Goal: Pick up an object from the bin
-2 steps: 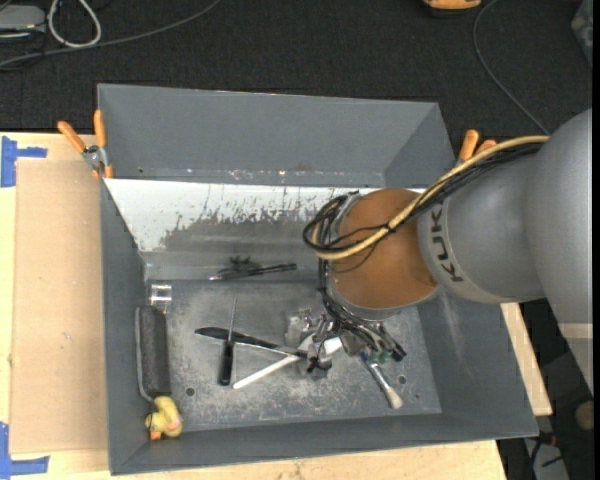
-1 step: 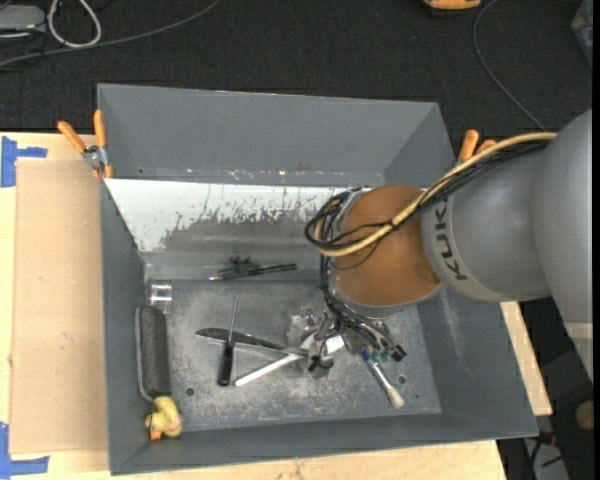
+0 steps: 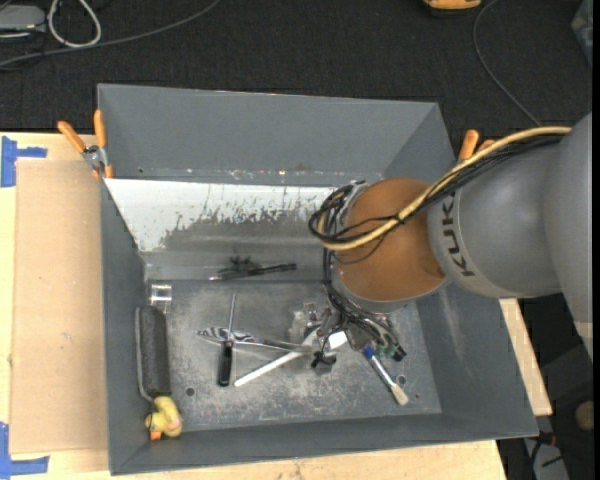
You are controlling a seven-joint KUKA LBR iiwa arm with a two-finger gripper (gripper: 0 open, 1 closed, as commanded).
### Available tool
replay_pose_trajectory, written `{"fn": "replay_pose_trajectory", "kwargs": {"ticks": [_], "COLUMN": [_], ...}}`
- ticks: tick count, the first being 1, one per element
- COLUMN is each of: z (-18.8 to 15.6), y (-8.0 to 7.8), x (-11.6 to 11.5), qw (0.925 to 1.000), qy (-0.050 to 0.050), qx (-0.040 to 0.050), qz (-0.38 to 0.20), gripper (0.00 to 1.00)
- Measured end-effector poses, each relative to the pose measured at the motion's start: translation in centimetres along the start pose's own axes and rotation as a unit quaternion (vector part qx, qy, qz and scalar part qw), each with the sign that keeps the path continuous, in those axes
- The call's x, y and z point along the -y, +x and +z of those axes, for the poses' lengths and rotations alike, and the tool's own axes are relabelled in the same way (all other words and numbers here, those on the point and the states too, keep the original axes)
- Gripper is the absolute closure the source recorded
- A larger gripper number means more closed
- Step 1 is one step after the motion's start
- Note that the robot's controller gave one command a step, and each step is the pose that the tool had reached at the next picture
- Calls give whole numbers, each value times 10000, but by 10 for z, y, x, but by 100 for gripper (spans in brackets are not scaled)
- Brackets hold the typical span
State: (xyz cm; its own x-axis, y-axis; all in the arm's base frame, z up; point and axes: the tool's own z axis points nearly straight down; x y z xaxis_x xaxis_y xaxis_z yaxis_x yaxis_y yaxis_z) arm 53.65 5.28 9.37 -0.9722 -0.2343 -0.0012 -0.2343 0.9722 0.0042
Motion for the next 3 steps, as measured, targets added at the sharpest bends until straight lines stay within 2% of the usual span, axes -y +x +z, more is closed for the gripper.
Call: {"fn": "replay_pose_trajectory", "kwargs": {"ticks": [1,2,3], "z": [-8,-24,-56], "y": [0,2,0], "x": [0,-1,-1], "qw": [10000,10000,10000], "qy": [1,-7,-1], "qx": [6,-34,-1], "qz": [0,2,3], "gripper": [100,100,100]}}
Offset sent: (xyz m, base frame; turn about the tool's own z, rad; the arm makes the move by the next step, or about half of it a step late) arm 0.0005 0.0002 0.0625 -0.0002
